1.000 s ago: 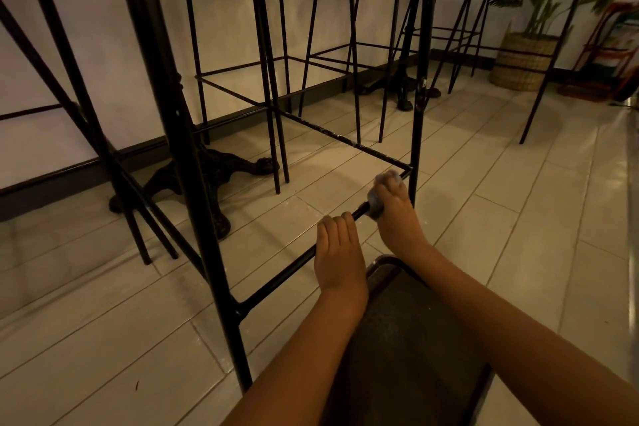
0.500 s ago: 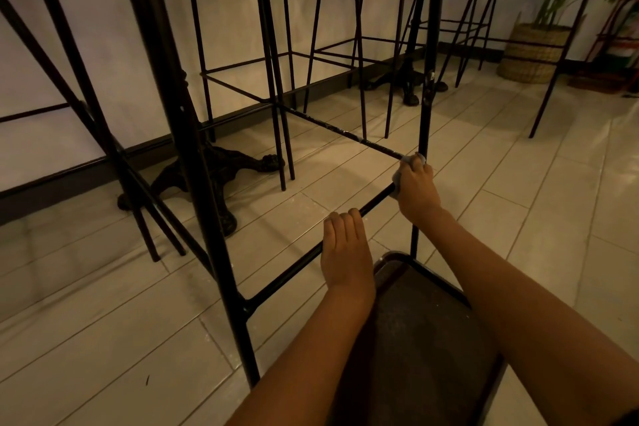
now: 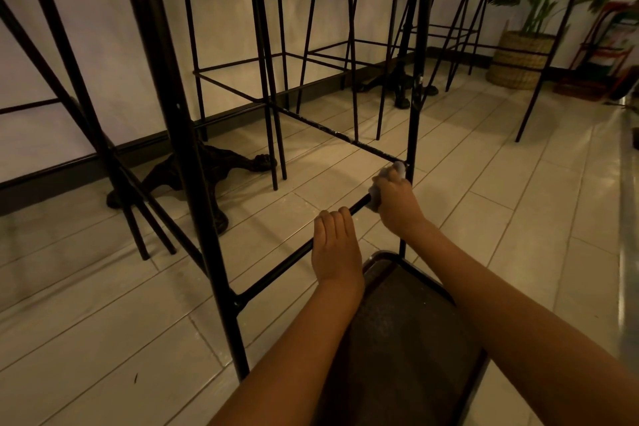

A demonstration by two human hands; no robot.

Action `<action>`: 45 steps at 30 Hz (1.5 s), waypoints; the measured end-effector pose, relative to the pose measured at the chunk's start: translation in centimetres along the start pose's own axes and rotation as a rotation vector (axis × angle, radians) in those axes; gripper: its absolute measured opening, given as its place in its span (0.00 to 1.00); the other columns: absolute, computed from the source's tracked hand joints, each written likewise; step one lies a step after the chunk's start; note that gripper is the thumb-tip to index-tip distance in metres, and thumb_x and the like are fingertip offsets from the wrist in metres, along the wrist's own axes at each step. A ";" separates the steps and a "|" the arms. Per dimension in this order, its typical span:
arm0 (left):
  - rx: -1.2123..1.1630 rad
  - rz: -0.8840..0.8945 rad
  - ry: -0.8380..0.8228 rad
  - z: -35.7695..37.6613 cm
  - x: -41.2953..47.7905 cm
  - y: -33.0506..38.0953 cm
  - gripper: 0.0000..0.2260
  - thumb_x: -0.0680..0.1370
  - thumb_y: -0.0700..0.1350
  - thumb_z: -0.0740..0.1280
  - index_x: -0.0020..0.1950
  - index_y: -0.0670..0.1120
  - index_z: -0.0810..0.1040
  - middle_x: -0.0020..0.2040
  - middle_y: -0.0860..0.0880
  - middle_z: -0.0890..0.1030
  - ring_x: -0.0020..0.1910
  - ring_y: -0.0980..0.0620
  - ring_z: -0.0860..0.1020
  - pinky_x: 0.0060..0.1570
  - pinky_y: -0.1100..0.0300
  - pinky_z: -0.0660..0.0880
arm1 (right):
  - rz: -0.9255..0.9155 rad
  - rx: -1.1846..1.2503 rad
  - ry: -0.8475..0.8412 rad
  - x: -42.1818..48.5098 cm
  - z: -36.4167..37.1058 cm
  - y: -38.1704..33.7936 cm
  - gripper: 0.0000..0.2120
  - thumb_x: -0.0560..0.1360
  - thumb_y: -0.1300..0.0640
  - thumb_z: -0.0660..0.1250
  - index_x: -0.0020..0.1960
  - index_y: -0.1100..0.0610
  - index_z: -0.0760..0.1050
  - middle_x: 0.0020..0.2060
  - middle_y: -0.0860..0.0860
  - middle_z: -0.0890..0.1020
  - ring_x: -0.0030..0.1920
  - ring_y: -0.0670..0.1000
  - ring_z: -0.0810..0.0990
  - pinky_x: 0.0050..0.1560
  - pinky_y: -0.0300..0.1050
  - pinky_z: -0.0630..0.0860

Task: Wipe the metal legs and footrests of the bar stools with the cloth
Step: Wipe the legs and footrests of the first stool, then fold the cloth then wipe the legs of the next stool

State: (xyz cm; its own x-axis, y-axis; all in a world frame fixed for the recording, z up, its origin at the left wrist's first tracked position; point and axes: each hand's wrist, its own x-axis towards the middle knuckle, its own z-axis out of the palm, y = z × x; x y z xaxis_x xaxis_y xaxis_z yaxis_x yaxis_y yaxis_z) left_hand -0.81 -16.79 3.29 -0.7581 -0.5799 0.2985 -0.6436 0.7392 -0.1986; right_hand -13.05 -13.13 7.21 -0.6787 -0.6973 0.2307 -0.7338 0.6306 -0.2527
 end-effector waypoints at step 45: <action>-1.988 -0.708 -0.651 -37.5 11.7 10.9 0.13 0.79 0.47 0.61 0.59 0.42 0.76 0.53 0.42 0.80 0.48 0.49 0.79 0.38 0.60 0.75 | 0.816 1.606 0.087 -4.4 -37.6 8.0 0.14 0.77 0.62 0.61 0.63 0.62 0.67 0.61 0.61 0.74 0.60 0.57 0.75 0.55 0.46 0.74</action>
State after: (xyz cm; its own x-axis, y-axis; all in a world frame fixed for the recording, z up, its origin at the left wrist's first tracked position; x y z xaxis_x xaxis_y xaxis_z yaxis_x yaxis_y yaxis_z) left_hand -12.68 -2.68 39.65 -0.7088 -0.5208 -0.4758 -0.1617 -0.5366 0.8282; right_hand -17.08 7.86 39.49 -0.8540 -0.3616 -0.3741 0.4571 -0.1780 -0.8714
